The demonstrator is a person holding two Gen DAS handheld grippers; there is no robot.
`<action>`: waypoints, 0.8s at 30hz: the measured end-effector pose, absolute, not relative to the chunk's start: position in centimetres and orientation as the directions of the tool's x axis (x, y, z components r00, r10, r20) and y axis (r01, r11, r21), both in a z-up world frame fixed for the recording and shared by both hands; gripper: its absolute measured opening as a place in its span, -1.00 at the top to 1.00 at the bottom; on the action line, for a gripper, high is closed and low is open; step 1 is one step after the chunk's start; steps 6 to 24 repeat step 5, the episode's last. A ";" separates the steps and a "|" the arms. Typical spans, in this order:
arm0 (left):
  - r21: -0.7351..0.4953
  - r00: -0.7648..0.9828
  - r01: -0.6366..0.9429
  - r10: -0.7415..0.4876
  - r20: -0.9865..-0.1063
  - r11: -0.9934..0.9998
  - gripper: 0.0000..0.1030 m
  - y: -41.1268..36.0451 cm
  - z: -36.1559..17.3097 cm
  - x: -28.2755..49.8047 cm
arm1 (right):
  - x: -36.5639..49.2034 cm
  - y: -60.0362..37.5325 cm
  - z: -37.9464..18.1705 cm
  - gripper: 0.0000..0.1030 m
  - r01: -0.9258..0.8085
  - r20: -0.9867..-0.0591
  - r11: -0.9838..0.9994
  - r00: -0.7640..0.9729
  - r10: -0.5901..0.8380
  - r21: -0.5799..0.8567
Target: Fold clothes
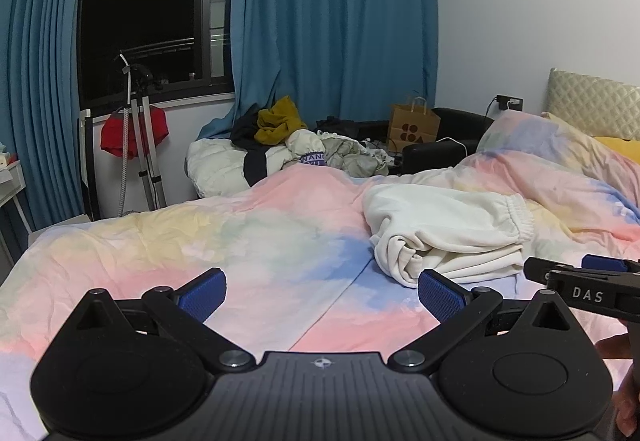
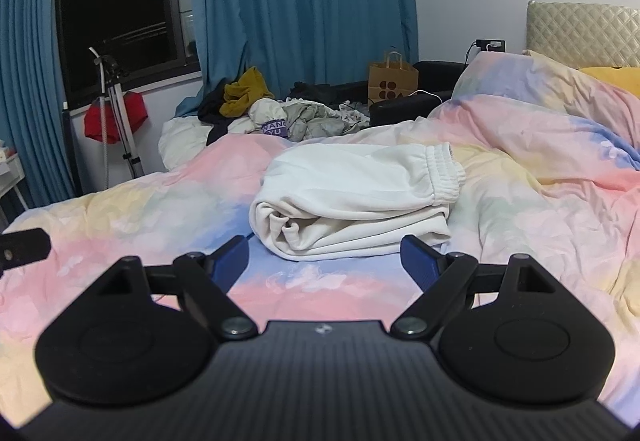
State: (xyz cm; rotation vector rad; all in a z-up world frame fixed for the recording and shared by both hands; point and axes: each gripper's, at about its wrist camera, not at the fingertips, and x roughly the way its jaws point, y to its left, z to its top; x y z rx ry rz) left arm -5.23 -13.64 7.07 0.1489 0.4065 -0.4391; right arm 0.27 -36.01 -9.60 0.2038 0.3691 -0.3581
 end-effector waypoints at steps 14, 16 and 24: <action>0.050 0.830 0.432 -0.375 -0.413 0.901 -1.00 -13.3 7.1 -5.1 | 0.2 -35.7 -9.5 -0.64 0.379 -0.383 0.918 0.870 -0.310 0.119; 0.050 0.830 0.432 -0.375 -0.413 0.901 -1.00 -13.3 7.1 -5.1 | 0.2 -35.7 -9.5 -0.64 0.379 -0.383 0.918 0.870 -0.310 0.119; 0.050 0.830 0.432 -0.375 -0.413 0.901 -1.00 -13.3 7.1 -5.1 | 0.2 -35.7 -9.5 -0.64 0.379 -0.383 0.918 0.870 -0.310 0.119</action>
